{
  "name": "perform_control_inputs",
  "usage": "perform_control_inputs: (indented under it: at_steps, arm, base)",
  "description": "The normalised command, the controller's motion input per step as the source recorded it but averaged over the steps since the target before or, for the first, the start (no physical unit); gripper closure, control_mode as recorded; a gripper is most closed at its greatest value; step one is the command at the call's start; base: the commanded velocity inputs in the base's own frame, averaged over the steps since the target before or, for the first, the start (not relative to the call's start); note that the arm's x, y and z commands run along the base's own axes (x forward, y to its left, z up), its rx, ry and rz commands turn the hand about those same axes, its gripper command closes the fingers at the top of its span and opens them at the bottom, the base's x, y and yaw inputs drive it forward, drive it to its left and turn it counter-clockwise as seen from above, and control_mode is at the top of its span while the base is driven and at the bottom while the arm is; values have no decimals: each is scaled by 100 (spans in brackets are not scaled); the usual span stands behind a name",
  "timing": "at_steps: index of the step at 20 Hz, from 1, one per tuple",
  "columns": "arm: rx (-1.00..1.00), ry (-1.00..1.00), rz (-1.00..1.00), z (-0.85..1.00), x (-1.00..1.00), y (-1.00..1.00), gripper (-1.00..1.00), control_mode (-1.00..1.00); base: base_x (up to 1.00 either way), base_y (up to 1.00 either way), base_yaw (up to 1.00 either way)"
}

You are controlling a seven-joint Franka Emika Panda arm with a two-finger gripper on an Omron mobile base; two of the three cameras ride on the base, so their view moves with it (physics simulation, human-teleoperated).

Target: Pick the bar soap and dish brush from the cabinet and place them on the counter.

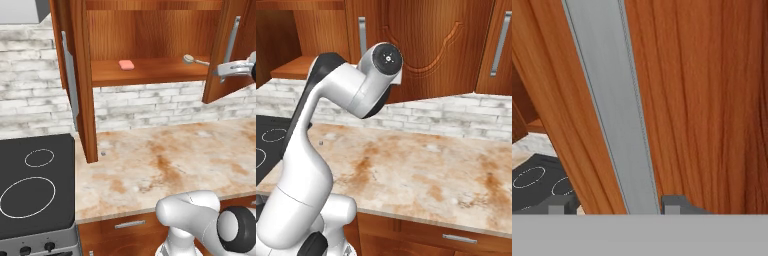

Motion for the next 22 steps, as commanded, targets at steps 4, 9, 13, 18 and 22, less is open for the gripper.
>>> perform_control_inputs:
  at_steps: [4,9,13,18,22]
  arm:
    - [4,0,0,14,-9,-31,100,-100]
    - [4,1,1,20,-14,-43,100,-100]
    - [7,0,0,22,-15,-38,100,-100]
    - [7,0,2,22,-14,-34,100,-100]
    - [2,0,0,5,-5,-28,-100,-100]
  base:
    - [0,0,0]
    - [0,0,0]
    - [0,0,0]
    - [0,0,0]
    - [0,0,0]
